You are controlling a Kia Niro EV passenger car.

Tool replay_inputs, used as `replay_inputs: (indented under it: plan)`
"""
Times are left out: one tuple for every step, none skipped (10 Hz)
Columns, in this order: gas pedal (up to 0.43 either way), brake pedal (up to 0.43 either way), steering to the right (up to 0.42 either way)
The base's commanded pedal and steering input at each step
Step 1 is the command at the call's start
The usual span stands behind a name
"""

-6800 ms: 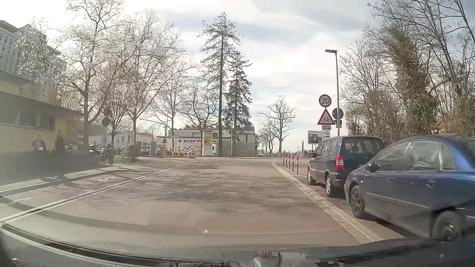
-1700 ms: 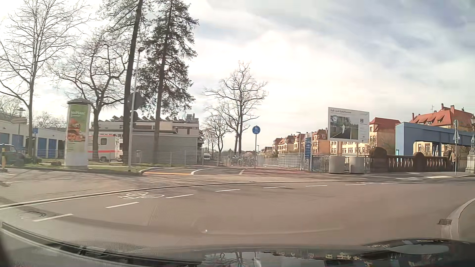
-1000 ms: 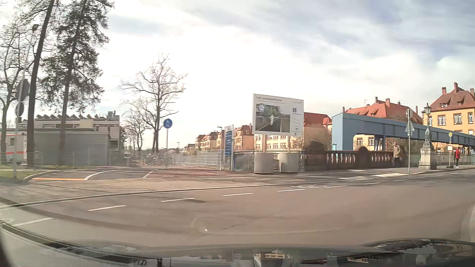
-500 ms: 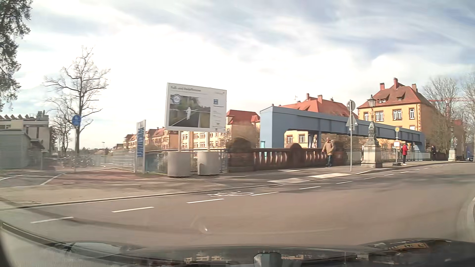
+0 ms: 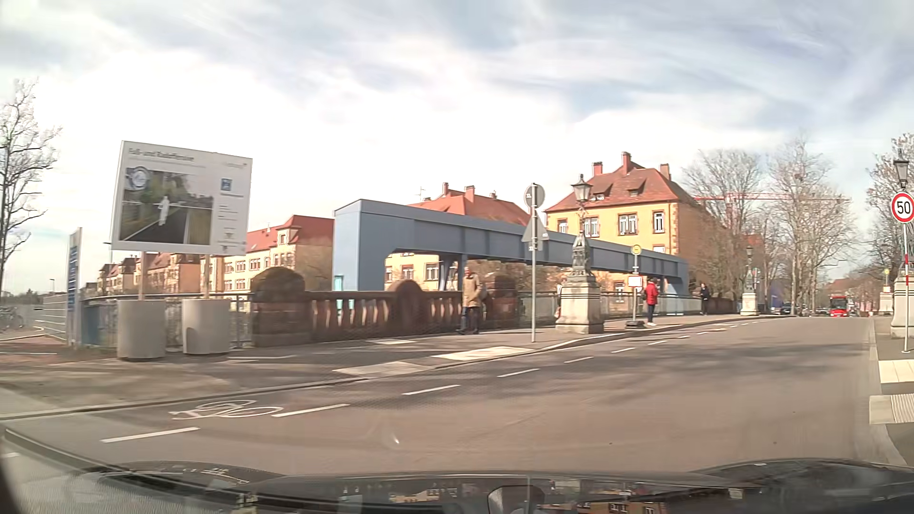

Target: Follow the waypoints while adhering to traffic rules and regulations

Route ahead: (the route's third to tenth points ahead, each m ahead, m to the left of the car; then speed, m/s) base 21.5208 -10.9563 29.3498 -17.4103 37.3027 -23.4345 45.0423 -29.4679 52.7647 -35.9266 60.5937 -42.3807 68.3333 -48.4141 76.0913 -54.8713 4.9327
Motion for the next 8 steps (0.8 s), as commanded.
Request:
replay_inputs:
  plan:
    - [0.118, 0.000, 0.456]
    - [0.118, 0.000, 0.455]
    - [0.118, 0.000, 0.452]
    - [0.118, 0.000, 0.449]
    - [0.130, 0.000, 0.441]
    - [0.138, 0.000, 0.424]
    - [0.138, 0.000, 0.406]
    - [0.138, 0.000, 0.377]
